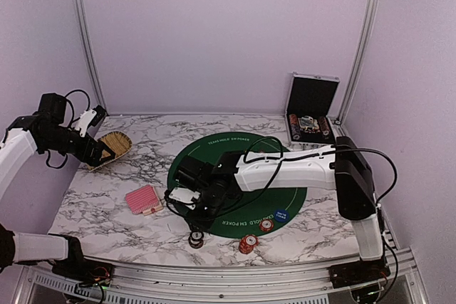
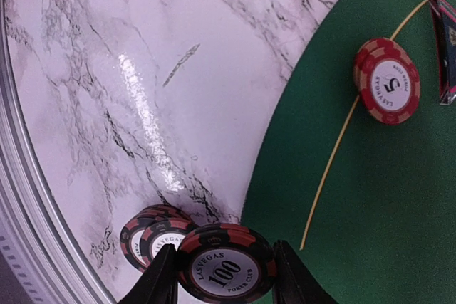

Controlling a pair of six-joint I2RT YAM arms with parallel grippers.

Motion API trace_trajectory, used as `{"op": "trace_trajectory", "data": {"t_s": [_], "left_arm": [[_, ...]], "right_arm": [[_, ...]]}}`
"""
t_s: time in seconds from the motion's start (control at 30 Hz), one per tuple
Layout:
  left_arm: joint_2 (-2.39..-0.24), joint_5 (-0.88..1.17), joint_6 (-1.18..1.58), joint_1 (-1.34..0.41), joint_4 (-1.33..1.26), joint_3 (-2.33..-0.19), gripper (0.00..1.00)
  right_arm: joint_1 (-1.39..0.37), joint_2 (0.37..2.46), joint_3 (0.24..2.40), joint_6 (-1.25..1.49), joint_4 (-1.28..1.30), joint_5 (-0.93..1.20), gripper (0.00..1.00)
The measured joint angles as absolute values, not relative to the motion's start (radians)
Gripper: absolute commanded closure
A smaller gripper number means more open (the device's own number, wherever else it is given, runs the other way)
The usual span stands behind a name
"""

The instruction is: Distribute texas hold em gaming equipment

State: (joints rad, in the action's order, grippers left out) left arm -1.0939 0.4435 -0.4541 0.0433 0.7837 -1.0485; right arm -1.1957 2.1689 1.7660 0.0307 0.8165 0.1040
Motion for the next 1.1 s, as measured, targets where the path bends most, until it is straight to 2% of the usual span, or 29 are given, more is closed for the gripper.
{"op": "trace_trajectory", "data": {"t_s": [0.33, 0.57, 0.8, 1.0, 1.1], "left_arm": [[-1.094, 0.443, -0.455, 0.043, 0.784, -1.048, 0.01], [-1.094, 0.436, -0.457, 0.043, 0.784, -1.048, 0.01], [-1.094, 0.429, -0.458, 0.043, 0.784, -1.048, 0.01], [-1.094, 0.428, -0.458, 0.043, 0.784, -1.048, 0.01], [-1.094, 0.428, -0.458, 0.043, 0.784, -1.048, 0.01]], "right_arm": [[-1.109, 2.177, 1.788, 0.064, 0.787, 0.084, 0.96], [-1.087, 2.27, 1.89, 0.077, 0.756, 0.079, 0.96], [-1.087, 2.328, 1.901, 0.078, 0.754, 0.093, 0.95], [-1.088, 2.329, 1.901, 0.078, 0.751, 0.102, 0.79], [-1.088, 2.329, 1.901, 0.078, 0.748, 0.107, 0.67]]}}
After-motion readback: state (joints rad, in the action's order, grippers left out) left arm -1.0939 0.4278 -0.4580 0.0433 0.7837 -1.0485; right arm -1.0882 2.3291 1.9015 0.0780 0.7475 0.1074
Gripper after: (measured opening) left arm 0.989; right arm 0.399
